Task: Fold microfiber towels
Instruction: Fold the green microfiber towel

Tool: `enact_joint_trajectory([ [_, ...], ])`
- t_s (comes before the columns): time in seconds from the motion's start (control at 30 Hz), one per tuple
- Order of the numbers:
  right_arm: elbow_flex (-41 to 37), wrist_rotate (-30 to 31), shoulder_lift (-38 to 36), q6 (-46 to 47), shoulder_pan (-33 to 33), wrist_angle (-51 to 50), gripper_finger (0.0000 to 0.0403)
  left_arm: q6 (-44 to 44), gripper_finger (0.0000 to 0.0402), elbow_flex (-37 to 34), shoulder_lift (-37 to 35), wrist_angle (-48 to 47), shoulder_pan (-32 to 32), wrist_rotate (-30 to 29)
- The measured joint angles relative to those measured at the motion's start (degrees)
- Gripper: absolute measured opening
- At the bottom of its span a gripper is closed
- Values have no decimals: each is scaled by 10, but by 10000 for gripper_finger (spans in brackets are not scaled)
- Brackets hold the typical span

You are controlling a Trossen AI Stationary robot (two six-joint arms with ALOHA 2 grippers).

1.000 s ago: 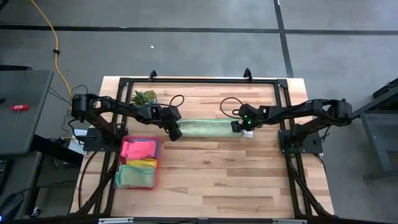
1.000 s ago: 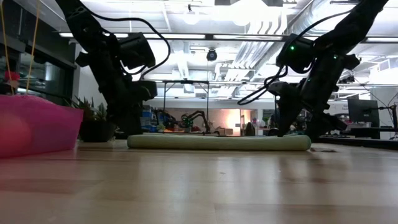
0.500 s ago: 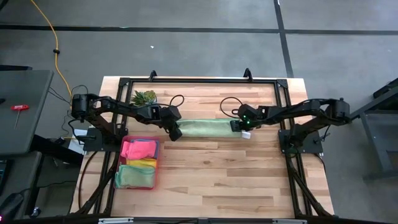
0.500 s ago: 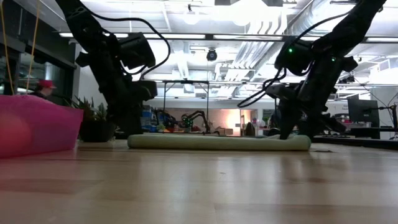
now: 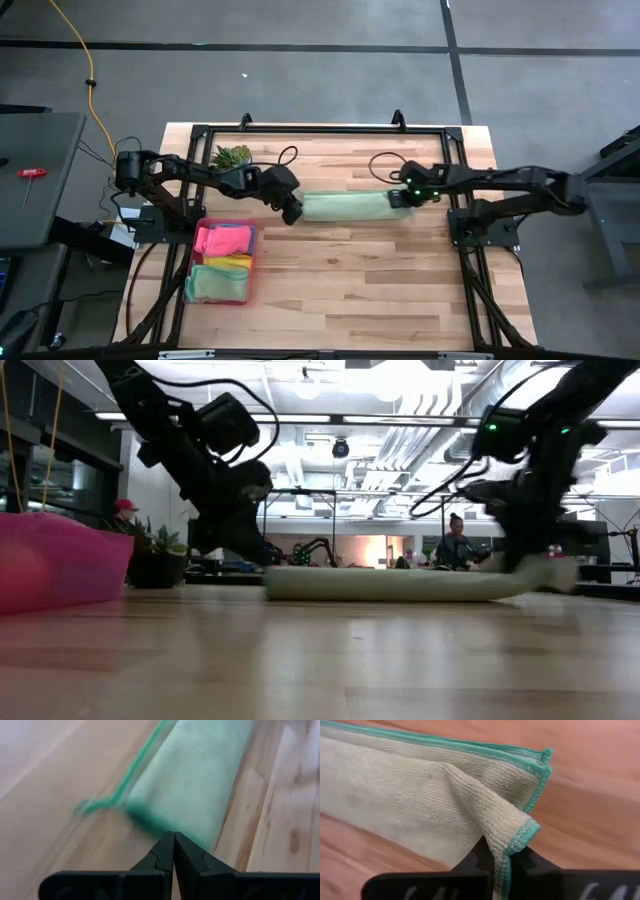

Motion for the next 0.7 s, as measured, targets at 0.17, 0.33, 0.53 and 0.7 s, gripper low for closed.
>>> enact_joint_trajectory([
  [0.17,17,8,-89,-7,-18,-174,3,2,0,37,0,-3,1,8],
  [0.33,52,29,-133,-12,-20,-283,2,36,0,65,0,-4,0,-28],
  [0.53,86,28,-126,21,-20,-280,1,59,0,66,0,-4,1,-54],
  [0.7,116,20,-89,31,-11,-247,1,63,0,65,13,-11,-7,-54],
])
